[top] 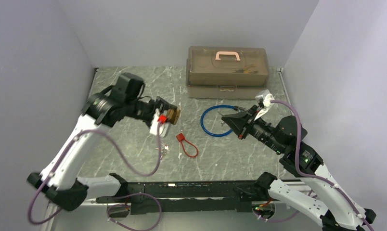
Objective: Unlock with the key
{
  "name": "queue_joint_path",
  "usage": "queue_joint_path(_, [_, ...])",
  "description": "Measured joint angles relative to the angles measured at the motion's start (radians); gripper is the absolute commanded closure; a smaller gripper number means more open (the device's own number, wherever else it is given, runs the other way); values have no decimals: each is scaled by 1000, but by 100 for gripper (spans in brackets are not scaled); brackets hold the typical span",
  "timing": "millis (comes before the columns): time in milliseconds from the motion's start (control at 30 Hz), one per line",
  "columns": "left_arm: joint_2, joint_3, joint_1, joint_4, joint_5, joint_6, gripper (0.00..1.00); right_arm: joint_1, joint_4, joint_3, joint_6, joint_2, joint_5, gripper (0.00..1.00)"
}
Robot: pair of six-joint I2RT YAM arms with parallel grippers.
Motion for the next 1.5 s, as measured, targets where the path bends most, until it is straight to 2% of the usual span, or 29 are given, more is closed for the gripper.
queue_joint_path(133, [-148, -29, -50, -3, 30, 17, 100, 0, 0, 17, -8, 27, -79, 100])
queue_joint_path(300, [-166, 11, -78, 14, 26, 14, 100, -1, 2, 52, -13, 82, -184, 100])
queue_joint_path(533, [-227, -43, -145, 109, -40, 26, 100, 0, 5, 57, -21, 135, -278, 100])
queue_joint_path(700, [-349, -148, -190, 155, -64, 74, 100, -1, 5, 62, -33, 152, -307, 100])
queue_joint_path(867, [-378, -167, -196, 212, -89, 108, 100, -1, 16, 69, -37, 160, -330, 100])
queue_joint_path(1067, [-420, -236, -228, 253, -113, 248, 100, -1, 23, 69, -40, 154, -330, 100])
queue_joint_path(1233, [-460, -241, -279, 252, -111, 318, 100, -1, 25, 69, -53, 140, -330, 100])
queue_joint_path(1500, [-461, -203, -351, 259, -109, 307, 100, -1, 26, 70, -74, 136, -330, 100])
